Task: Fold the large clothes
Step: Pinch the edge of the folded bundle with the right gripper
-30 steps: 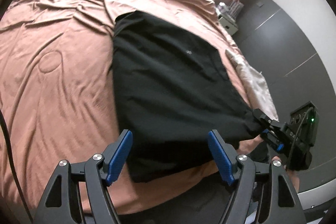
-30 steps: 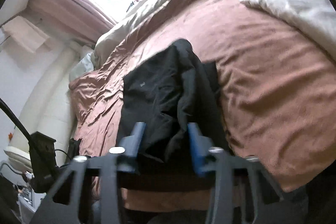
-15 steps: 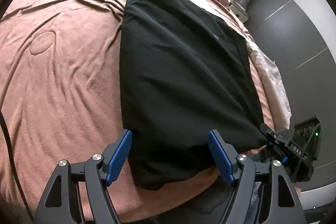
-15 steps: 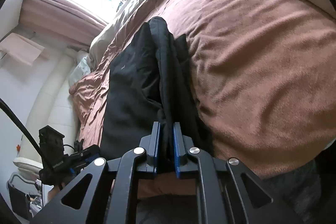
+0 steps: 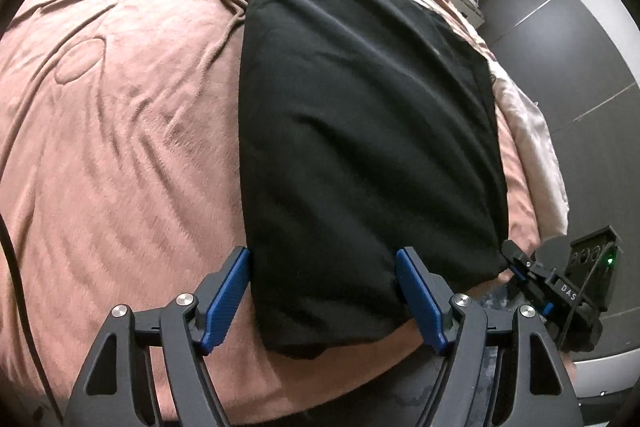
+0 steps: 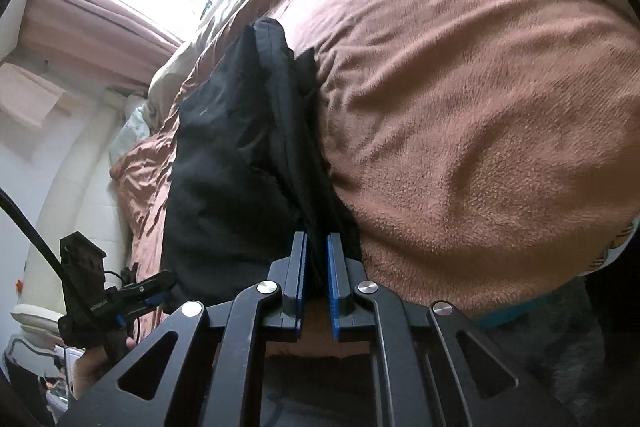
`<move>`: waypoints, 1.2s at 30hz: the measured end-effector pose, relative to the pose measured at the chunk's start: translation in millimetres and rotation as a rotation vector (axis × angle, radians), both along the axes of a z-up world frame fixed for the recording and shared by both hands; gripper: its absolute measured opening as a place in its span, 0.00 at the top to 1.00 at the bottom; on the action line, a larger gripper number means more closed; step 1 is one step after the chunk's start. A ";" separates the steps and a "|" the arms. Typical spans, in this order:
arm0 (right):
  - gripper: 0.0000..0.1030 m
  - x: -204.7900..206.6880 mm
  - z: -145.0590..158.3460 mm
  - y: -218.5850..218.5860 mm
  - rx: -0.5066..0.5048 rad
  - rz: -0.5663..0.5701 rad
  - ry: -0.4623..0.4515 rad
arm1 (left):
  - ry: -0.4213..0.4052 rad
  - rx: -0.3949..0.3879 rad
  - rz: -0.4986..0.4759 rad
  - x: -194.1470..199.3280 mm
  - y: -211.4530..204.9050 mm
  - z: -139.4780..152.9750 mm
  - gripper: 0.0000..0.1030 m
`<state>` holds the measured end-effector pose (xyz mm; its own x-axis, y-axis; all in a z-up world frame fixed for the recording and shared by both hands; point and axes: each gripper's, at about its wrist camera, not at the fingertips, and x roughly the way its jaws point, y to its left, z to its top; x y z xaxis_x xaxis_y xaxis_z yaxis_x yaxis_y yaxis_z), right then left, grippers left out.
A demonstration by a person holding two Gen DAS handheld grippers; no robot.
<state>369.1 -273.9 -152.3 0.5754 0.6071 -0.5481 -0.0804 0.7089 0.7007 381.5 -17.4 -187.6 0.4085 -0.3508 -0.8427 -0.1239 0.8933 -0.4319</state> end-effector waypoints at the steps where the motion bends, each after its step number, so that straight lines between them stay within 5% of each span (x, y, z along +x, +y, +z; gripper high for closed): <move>1: 0.94 -3.1 5.8 0.3 -0.012 -0.003 -0.007 | -0.007 -0.007 -0.001 -3.3 2.0 2.3 0.27; 13: 0.91 -29.8 60.8 -17.9 -0.094 0.013 -0.107 | -0.139 -0.039 0.048 -36.9 32.4 61.4 0.27; 14: 0.82 -30.5 64.7 -20.6 -0.102 0.009 -0.120 | -0.145 -0.043 0.053 -37.2 33.4 65.2 0.27; 17: 0.20 -31.9 76.4 -21.9 -0.106 -0.012 -0.163 | -0.158 -0.051 0.071 -41.6 39.3 74.0 0.26; 26: 0.19 -30.4 83.8 -13.1 -0.119 0.039 -0.183 | -0.212 -0.007 0.104 -50.6 57.7 105.8 0.09; 36: 0.19 27.7 94.0 -6.0 -0.151 0.079 -0.155 | -0.203 -0.039 0.108 -9.1 79.9 89.3 0.09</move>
<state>396.8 -279.9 -58.2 0.6136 0.5717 -0.5447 -0.2384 0.7918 0.5624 372.4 62.5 -98.3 0.6050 -0.3265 -0.7262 -0.1246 0.8620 -0.4913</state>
